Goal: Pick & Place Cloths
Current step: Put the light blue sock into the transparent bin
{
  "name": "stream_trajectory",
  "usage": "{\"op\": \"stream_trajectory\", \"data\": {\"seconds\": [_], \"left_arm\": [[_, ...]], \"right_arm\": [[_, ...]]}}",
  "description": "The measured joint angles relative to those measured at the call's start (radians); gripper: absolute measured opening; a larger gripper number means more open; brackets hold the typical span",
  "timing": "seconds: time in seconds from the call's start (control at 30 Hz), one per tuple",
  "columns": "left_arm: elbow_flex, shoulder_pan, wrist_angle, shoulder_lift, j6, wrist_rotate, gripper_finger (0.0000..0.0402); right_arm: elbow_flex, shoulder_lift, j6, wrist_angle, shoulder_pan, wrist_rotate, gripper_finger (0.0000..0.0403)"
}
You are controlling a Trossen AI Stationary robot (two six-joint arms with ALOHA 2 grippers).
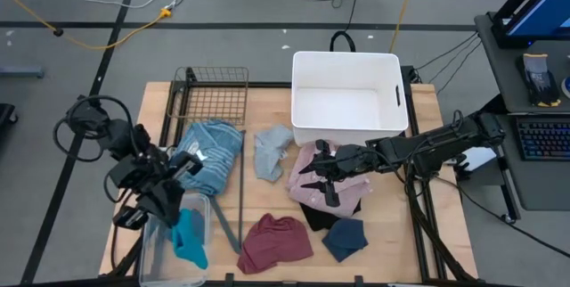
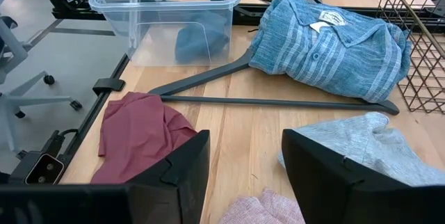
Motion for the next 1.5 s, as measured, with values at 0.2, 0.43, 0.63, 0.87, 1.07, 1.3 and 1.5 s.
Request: {"op": "stream_trajectory", "data": {"seconds": [0.2,0.43,0.63,0.87,1.07,1.3,1.5], "left_arm": [[0.0,-0.028,-0.006,0.001,-0.07,-0.133,0.0],[0.0,-0.043,-0.071,0.024,-0.404,-0.48,0.0],[0.0,-0.056,-0.23,0.025,-0.717,-0.688,0.0],[0.0,-0.097,-0.379,0.023,-1.034,-0.828,0.0],[0.0,-0.131,-0.569,0.017,-1.317,-0.834,0.0],[0.0,-0.16,-0.827,-0.023,-1.663,-0.729,0.0],[0.0,-0.198,-0.93,-0.079,-1.862,-0.596,0.0]], "right_arm": [[0.0,0.0,0.0,0.0,0.0,0.0,0.0169],[0.0,0.0,0.0,0.0,0.0,0.0,0.0169],[0.0,0.0,0.0,0.0,0.0,0.0,0.0167],[0.0,0.0,0.0,0.0,0.0,0.0,0.0167],[0.0,0.0,0.0,0.0,0.0,0.0,0.0167],[0.0,0.0,0.001,0.0,0.0,0.0,0.0166],[0.0,0.0,0.003,0.0,0.0,0.0,0.0165]]}}
